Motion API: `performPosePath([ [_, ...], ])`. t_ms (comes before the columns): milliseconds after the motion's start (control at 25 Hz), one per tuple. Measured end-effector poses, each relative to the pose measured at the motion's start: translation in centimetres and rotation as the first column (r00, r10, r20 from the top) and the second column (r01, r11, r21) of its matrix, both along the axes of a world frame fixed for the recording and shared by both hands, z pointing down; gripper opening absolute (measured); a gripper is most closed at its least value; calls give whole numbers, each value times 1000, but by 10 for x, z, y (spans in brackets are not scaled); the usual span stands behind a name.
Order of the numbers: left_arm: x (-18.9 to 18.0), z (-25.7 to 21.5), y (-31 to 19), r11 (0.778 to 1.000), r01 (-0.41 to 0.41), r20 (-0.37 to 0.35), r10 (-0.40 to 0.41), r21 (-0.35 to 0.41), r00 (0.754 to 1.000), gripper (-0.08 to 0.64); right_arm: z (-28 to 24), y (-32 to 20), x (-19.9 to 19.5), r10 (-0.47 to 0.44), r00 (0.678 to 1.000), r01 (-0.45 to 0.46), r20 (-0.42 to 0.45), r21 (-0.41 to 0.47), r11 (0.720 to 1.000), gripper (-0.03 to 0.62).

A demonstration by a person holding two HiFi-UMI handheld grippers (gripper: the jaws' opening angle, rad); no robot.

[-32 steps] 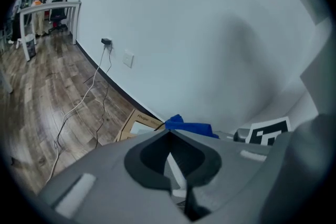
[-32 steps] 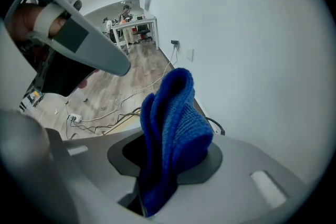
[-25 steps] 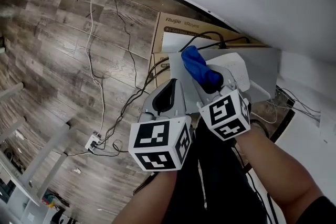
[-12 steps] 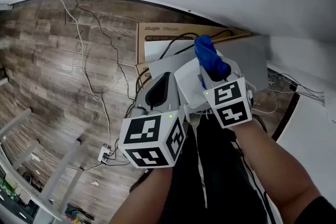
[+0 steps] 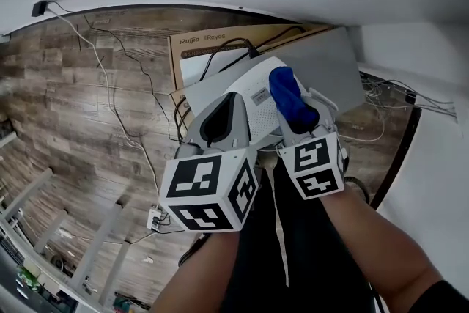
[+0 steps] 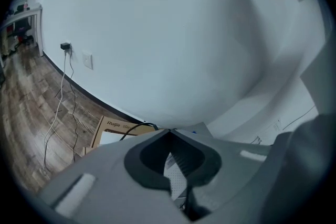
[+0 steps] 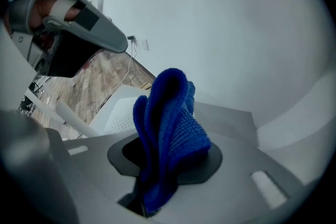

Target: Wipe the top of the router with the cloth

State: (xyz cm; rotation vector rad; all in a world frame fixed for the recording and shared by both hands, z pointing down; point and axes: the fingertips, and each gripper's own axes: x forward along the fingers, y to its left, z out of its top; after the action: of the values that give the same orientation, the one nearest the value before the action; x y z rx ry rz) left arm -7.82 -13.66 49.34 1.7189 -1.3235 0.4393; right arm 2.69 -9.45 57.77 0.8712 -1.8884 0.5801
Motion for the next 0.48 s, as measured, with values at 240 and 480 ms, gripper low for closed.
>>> performPosePath([
  [240, 18, -15, 5, 1000, -15, -2, 15, 10, 1000, 0, -11, 29, 18, 5, 1000, -3, 27, -58, 998, 144],
  [480, 31, -98, 1, 997, -41, 4, 41, 66, 999, 0, -128, 12, 11, -10, 993, 4, 120, 50, 999, 144],
])
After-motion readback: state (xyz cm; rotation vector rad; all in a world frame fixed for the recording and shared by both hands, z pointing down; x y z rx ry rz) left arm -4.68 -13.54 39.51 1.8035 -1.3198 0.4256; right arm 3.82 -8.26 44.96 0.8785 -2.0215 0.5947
